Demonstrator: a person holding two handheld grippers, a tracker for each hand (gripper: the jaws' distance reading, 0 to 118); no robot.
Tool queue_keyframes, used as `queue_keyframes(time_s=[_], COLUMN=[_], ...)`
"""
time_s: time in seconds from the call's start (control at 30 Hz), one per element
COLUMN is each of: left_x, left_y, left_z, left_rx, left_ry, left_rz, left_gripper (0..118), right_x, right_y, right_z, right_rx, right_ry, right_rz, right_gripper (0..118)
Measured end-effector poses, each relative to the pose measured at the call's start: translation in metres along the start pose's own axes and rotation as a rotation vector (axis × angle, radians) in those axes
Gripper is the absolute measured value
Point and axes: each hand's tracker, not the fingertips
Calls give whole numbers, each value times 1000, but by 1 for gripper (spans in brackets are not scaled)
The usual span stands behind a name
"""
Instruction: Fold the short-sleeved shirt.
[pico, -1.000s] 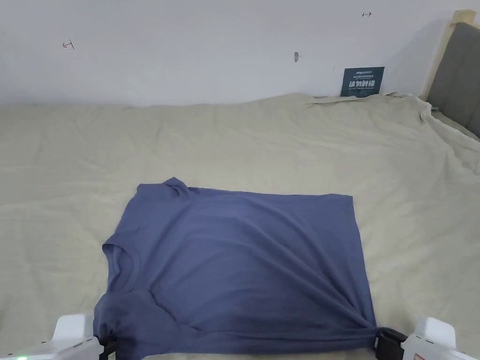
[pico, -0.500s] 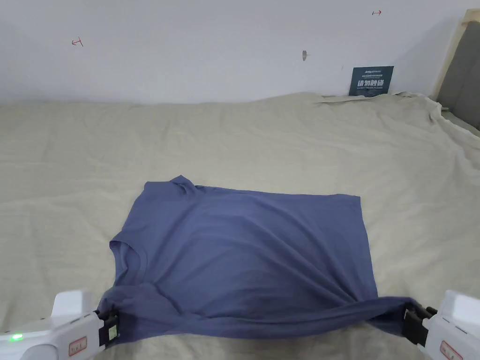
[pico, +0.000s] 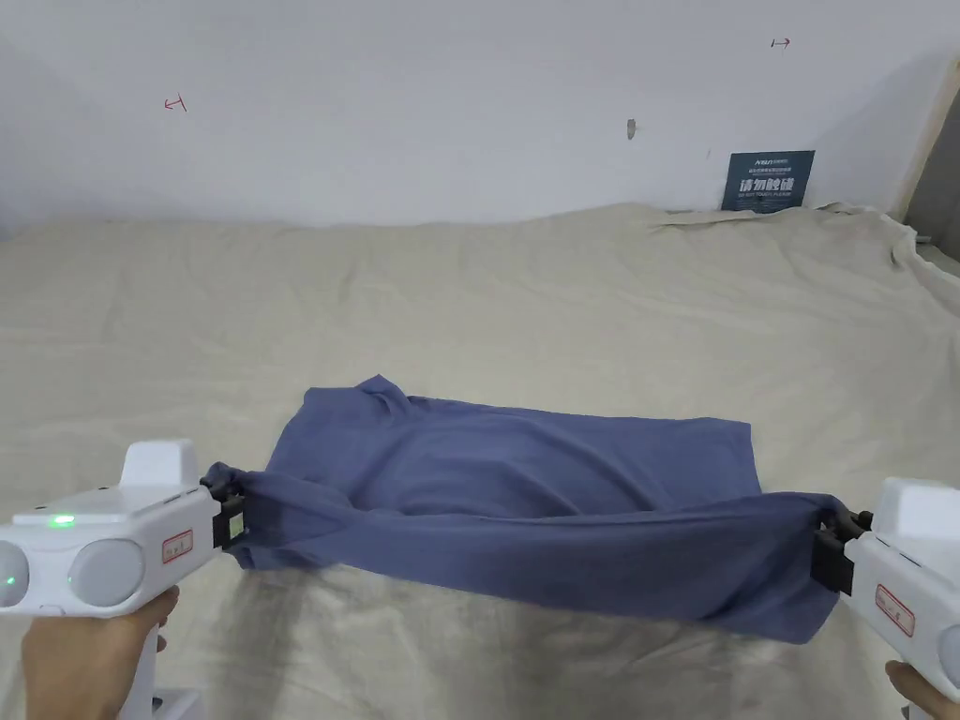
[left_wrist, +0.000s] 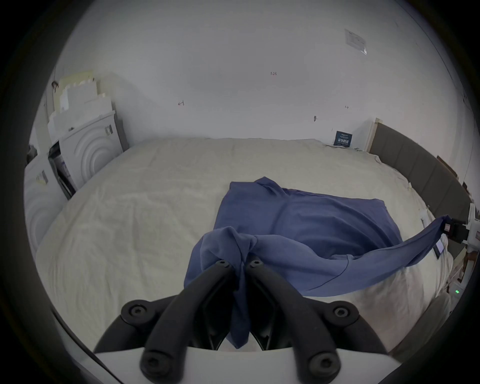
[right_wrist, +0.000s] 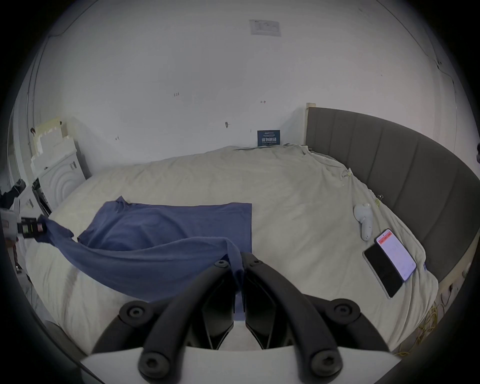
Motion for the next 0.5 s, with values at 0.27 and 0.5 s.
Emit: queue_keyframes(time_s=[0.27,0.5], left_x=[-1,5], left_y=[10,-2], left_z=[-95,-164], left_rx=[-95,-252], left_ry=[31,64], left_rz=[-75,-232], left_gripper=[4,4], right_x=[-3,-7], right_y=[7,-3], right_z=[-76,-140], right_rx=[-105,-248], right_ry=[-34,-74], right_rz=[61,124], right_gripper=[3,3])
